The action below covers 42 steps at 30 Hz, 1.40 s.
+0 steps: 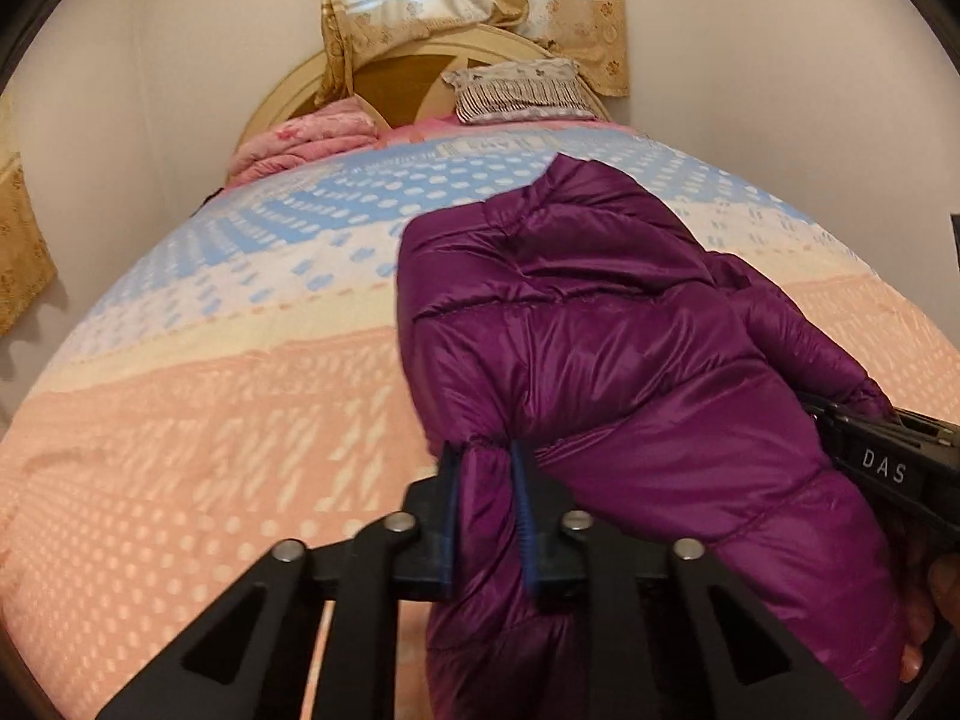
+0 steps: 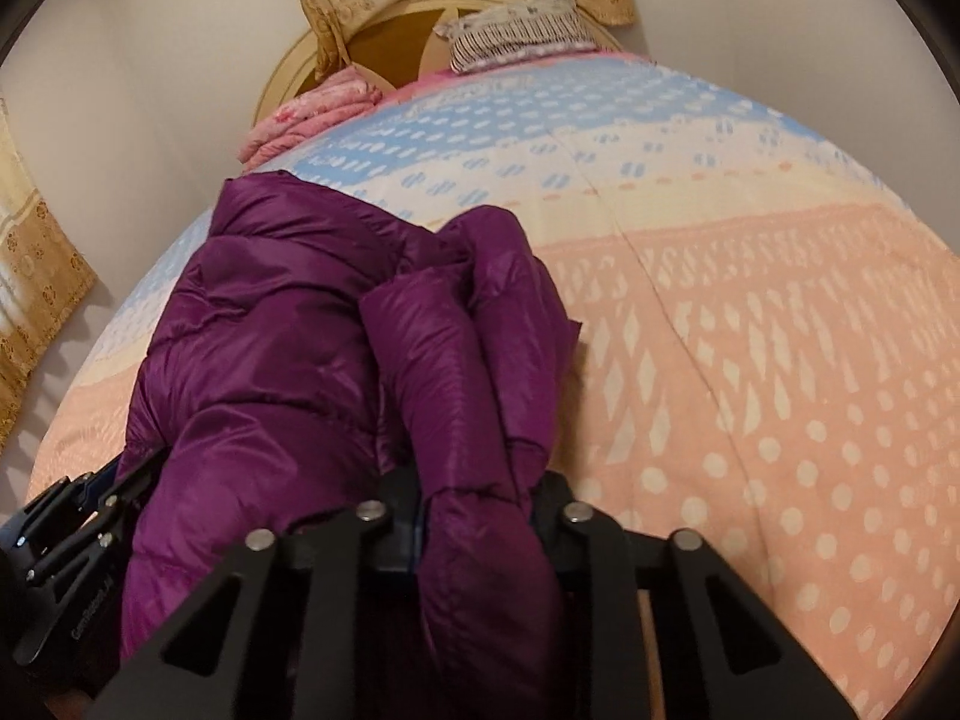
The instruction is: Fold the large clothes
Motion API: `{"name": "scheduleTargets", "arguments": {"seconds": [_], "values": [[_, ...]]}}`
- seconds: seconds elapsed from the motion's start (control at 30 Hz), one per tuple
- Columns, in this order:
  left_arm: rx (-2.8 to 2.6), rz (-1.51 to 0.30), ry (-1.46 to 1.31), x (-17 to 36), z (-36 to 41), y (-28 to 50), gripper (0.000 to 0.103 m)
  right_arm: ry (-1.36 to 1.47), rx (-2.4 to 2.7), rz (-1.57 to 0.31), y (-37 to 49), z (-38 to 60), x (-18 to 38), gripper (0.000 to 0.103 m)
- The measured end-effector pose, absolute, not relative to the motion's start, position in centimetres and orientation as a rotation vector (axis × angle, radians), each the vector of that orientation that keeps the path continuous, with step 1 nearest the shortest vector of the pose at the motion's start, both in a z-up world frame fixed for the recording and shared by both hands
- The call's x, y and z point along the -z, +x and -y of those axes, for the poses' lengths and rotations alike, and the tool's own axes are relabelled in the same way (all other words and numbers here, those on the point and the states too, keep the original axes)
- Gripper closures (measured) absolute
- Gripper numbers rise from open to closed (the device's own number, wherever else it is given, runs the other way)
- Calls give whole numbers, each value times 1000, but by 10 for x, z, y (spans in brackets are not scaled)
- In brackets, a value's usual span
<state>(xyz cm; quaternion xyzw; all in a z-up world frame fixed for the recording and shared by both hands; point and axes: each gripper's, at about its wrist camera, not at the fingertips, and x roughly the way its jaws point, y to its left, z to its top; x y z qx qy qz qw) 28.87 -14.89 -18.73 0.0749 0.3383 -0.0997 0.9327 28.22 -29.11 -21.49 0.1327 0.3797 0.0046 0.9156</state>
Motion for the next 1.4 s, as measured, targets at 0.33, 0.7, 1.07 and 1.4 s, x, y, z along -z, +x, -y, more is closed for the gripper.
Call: {"name": "scheduleTargets", "arguments": {"seconds": [0.33,0.7,1.07,1.4], "values": [[150,-603,165,139,113,257,95,288,-84,-707,264,263,182,81],[58,-581,154,115,46,232,95,252,-215,-685,262,201,158,82],[-9,-603,122,120,-6,227,95,217,-307,-713,275,157,163,82],[-54,-647,97,138,-31,229,95,191,-349,-755,276,128,177,82]]}}
